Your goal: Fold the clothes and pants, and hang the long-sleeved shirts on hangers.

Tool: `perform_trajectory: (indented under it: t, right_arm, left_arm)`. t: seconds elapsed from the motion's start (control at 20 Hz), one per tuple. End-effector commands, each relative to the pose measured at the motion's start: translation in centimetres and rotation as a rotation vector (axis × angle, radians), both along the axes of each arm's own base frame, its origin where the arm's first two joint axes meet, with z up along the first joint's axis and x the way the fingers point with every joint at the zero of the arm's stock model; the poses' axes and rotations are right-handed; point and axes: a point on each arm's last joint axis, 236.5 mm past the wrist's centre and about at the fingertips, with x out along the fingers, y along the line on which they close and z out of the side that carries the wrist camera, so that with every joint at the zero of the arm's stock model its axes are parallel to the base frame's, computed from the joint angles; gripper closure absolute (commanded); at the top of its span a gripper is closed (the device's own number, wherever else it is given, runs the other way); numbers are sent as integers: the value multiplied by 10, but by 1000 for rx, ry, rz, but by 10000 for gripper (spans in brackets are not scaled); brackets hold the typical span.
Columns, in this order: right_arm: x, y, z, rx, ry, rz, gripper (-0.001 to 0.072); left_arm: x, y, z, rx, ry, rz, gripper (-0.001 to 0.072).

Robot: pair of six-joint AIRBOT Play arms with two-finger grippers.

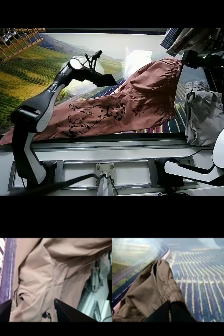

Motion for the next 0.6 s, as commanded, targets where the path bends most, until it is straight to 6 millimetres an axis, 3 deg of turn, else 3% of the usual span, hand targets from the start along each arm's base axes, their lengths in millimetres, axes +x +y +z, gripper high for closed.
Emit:
perform_trajectory:
  t: [0.0, 0.15, 0.55]
  right_arm:
    - [-15, 7, 15, -10, -7, 30, 689]
    - [-24, 17, 30, -1, -30, 64, 689]
    - [-55, 33, 62, -16, -71, 116, 689]
  left_arm:
    - [1, -11, -21, 14, 6, 7, 158]
    - [-5, -23, -35, 23, 14, -3, 158]
    - [11, -43, -36, 15, -70, 72, 159]
